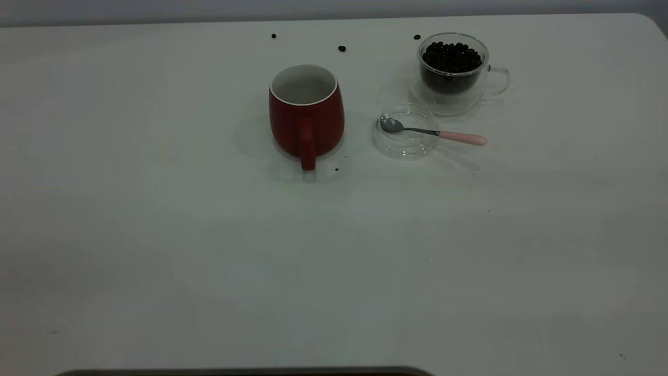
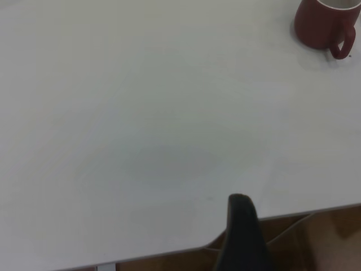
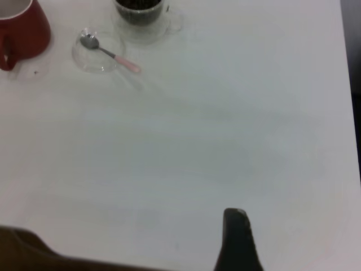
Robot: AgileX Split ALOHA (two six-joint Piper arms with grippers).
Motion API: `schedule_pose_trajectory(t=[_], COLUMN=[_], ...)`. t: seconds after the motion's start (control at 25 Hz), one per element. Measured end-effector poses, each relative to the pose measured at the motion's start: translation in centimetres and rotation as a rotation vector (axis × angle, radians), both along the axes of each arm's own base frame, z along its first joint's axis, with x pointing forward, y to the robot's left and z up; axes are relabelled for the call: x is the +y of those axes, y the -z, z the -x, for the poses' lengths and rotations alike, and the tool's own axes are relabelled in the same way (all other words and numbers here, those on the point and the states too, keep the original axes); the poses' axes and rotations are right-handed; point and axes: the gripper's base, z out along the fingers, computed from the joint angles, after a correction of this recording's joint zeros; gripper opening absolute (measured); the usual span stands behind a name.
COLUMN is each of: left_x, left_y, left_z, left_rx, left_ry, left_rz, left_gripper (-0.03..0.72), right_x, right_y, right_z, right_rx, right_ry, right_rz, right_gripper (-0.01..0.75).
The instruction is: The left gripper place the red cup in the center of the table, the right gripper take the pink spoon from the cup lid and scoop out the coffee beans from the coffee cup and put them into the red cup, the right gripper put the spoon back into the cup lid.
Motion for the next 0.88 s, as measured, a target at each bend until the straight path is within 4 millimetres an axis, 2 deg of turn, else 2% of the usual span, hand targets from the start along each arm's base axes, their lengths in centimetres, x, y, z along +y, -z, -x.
schedule_pose_trajectory(t=[0.12,0.88], left_x=[0.00,0.00], left_y=[0.00,0.00], left_z=[0.00,0.00], left_rx=[0.000,0.000], left_ry=[0.000,0.000], left_rz=[0.000,0.000], left_gripper=[0.586,0.586], right_x=[-0.08,-0.25], right_y=[0.24,0.40], right_z=[0.47,0.52], right_rx=[-0.030,-0.023], right_ry=[0.006,0.052], right_rz=[0.007,-0.027], right_gripper=[0.579,0.577])
